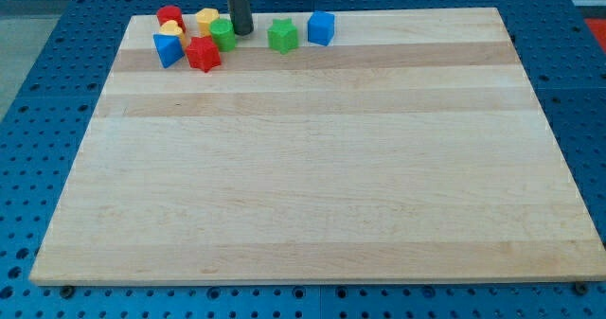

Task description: Move the blue cube slightly to the down

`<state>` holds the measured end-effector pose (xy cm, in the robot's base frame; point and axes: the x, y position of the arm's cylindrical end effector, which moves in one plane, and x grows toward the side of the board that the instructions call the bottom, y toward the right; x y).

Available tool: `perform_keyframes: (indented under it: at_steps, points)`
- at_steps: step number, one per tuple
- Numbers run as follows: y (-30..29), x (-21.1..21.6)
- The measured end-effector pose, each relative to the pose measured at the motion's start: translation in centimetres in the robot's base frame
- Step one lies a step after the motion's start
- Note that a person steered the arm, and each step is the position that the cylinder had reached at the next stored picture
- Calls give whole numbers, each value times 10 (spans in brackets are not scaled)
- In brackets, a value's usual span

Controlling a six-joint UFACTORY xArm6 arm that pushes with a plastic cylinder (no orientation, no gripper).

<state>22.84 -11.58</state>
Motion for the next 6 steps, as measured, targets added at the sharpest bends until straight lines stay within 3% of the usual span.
perform_keyframes:
  at_steps: [1,4,6]
  points:
    - [7,-2]
    - [100,-28]
    - [112,-16]
